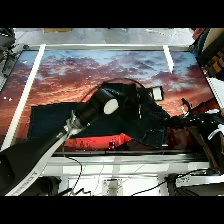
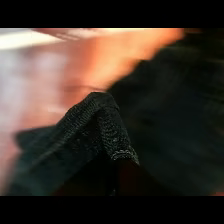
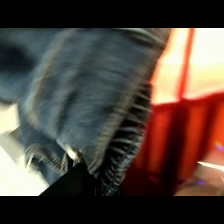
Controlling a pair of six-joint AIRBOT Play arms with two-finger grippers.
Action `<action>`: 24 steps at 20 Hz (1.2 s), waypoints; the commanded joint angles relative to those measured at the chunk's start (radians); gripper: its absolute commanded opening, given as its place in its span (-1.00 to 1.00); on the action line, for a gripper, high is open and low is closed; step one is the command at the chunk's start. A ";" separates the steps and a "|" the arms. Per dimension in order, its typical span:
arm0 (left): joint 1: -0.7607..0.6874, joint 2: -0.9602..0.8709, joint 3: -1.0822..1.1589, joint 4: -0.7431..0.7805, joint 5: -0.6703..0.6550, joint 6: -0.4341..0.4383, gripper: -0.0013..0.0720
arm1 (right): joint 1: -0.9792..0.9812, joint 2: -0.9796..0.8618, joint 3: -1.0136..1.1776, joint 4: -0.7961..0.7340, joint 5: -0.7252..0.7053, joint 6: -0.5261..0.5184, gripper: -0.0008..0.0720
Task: Fold the clothes and pants, and hang the long-sleeved shirts on hangers.
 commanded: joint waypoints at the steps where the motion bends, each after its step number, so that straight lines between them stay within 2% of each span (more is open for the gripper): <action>1: -0.044 -0.009 -0.003 -0.250 -0.495 -0.057 -0.91 | 0.000 0.001 0.000 -0.067 -0.172 0.130 -0.82; 3: -0.044 -0.028 -0.024 -0.420 -0.706 -0.042 -0.91 | 0.000 0.001 0.000 -0.067 -0.180 0.131 -0.82; 5: -0.046 -0.047 -0.043 -0.475 -0.703 -0.039 -0.89 | 0.000 0.001 0.000 -0.067 -0.174 0.131 -0.82; 6: -0.042 -0.056 -0.043 -0.467 -0.661 -0.040 -0.74 | 0.000 0.001 0.000 -0.067 -0.167 0.134 -0.82; 7: -0.029 -0.064 -0.043 -0.462 -0.595 -0.039 -0.19 | 0.000 0.001 0.000 -0.066 -0.159 0.134 -0.82; 8: -0.011 -0.068 -0.043 -0.462 -0.511 -0.042 0.45 | 0.000 0.001 0.000 -0.066 -0.151 0.134 -0.82; 9: 0.016 -0.068 -0.043 -0.462 -0.407 -0.043 0.65 | 0.000 0.001 0.000 -0.066 -0.142 0.134 -0.82; 12: 0.169 -0.067 -0.042 -0.462 -0.132 -0.070 0.63 | 0.000 0.001 0.000 -0.067 -0.128 0.134 -0.82; 14: 0.316 -0.069 -0.043 -0.462 -0.048 -0.148 0.56 | 0.000 0.001 0.000 -0.067 -0.129 0.134 -0.82; 15: 0.403 -0.076 -0.043 -0.462 -0.043 -0.216 0.50 | 0.000 0.001 0.000 -0.067 -0.131 0.134 -0.82; 18: 0.627 -0.145 -0.044 -0.463 -0.086 -0.393 0.51 | 0.000 0.001 0.000 -0.067 -0.132 0.134 -0.82; 22: 0.762 -0.301 -0.044 -0.486 -0.172 -0.531 0.51 | 0.000 0.001 0.000 -0.066 -0.132 0.134 -0.82; 24: 0.768 -0.371 -0.044 -0.537 -0.167 -0.540 0.52 | 0.000 0.001 0.000 -0.066 -0.131 0.134 -0.82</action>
